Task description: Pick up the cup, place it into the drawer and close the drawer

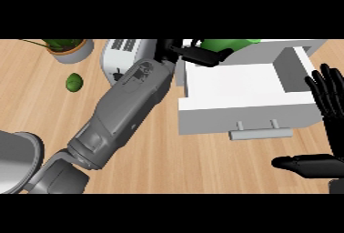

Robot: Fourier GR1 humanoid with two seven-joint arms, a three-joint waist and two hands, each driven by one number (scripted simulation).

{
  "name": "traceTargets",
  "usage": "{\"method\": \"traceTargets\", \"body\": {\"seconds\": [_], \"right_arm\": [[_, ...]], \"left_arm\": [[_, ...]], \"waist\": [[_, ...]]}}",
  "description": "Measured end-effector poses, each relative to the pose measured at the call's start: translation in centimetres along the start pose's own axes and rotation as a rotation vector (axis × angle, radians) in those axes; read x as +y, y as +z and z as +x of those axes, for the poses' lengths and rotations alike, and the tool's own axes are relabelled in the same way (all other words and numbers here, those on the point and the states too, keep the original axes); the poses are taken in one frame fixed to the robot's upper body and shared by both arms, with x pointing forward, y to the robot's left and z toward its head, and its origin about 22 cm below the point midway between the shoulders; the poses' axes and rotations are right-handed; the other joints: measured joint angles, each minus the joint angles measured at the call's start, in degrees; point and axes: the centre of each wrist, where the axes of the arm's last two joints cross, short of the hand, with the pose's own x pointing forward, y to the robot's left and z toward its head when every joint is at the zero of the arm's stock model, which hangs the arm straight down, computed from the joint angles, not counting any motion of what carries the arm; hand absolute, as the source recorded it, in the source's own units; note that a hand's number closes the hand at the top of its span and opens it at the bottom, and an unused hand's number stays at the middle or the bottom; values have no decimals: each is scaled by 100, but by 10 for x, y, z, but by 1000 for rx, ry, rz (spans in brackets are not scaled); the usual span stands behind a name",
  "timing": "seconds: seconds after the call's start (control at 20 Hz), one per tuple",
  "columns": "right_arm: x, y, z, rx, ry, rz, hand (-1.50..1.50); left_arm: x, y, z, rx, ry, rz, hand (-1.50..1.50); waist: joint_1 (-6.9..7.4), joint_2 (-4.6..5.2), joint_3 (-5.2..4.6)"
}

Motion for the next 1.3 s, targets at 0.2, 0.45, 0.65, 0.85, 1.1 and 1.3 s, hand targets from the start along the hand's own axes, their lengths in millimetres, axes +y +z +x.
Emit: {"method": "traceTargets", "body": {"seconds": [0.2,0.45,0.65,0.85,1.1,1.3], "right_arm": [[3,-1,-5,-1,-4,-1,-150],[2,-11,-3,-12,-9,15,-150],[5,-12,5,-17,-11,22,-150],[1,-14,5,-20,-6,23,-150],[3,-16,6,-33,-54,45,-150],[4,-13,9,-50,-143,95,150]], "left_arm": [[-7,6,-9,43,-60,1,150],[-14,11,-16,97,-145,-34,-150],[-14,18,-27,143,-204,-55,-150],[-17,20,-30,161,-271,-59,-150],[-23,21,-28,108,-264,-37,-150],[-29,22,-22,46,-213,-18,-150]], "waist": [[-28,7,1],[-99,28,2],[-143,36,1],[-169,47,3],[-191,53,2],[-136,32,0]]}}
